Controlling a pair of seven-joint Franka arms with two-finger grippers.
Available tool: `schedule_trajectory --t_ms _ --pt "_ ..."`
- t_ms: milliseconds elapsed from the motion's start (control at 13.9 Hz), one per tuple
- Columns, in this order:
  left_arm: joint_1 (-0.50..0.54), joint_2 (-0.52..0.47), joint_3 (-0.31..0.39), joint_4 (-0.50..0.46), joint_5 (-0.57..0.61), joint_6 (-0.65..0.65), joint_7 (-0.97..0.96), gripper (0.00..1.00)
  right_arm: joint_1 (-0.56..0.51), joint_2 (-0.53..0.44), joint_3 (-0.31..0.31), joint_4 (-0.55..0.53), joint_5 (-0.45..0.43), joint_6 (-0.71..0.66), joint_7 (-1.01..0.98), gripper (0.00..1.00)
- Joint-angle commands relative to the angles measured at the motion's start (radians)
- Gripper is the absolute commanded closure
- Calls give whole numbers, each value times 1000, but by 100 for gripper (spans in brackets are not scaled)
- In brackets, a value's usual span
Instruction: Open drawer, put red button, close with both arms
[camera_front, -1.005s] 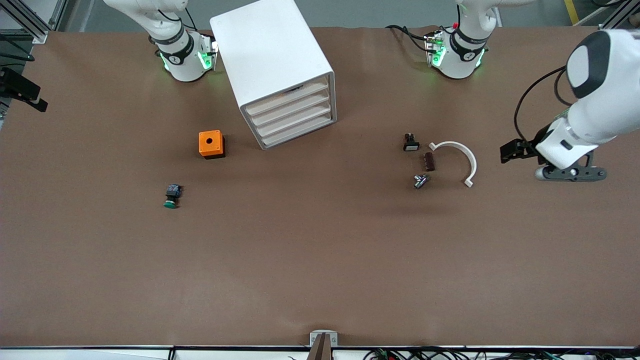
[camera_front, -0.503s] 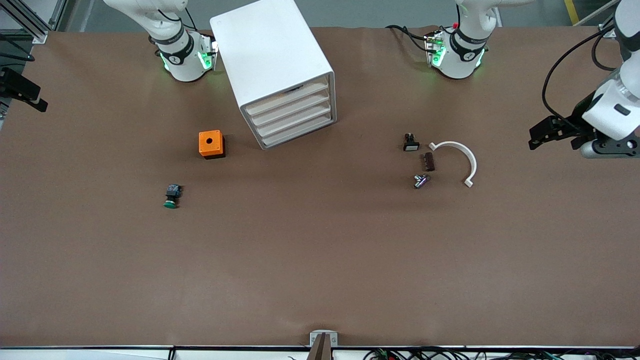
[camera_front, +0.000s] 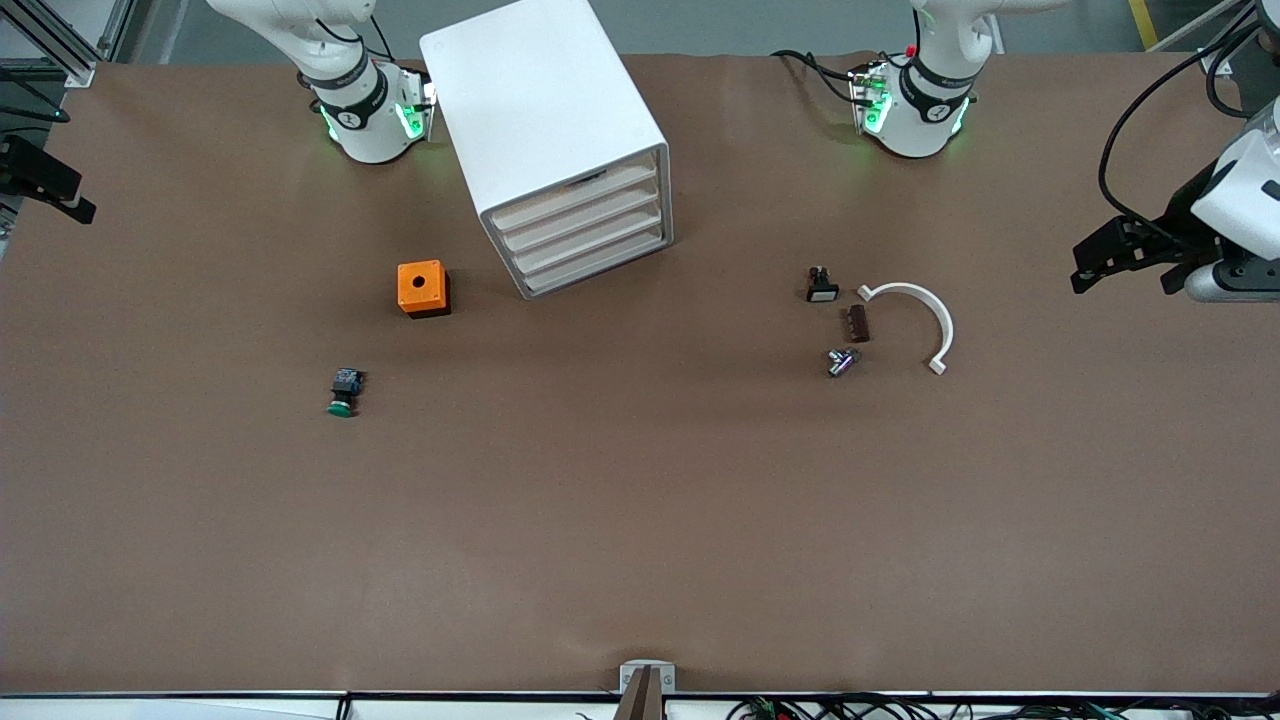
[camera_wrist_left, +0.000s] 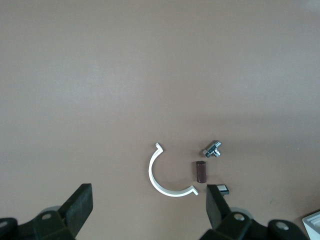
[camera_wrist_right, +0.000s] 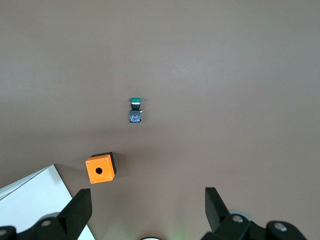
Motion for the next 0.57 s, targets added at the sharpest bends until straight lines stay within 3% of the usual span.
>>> schedule_trajectory --t_ms 0,503 --pt "3 31 -2 55 18 -30 -7 0 -18 -22 13 -20 4 8 11 0" --pt "9 71 6 97 20 -49 2 0 -18 -22 13 -20 4 7 11 0"
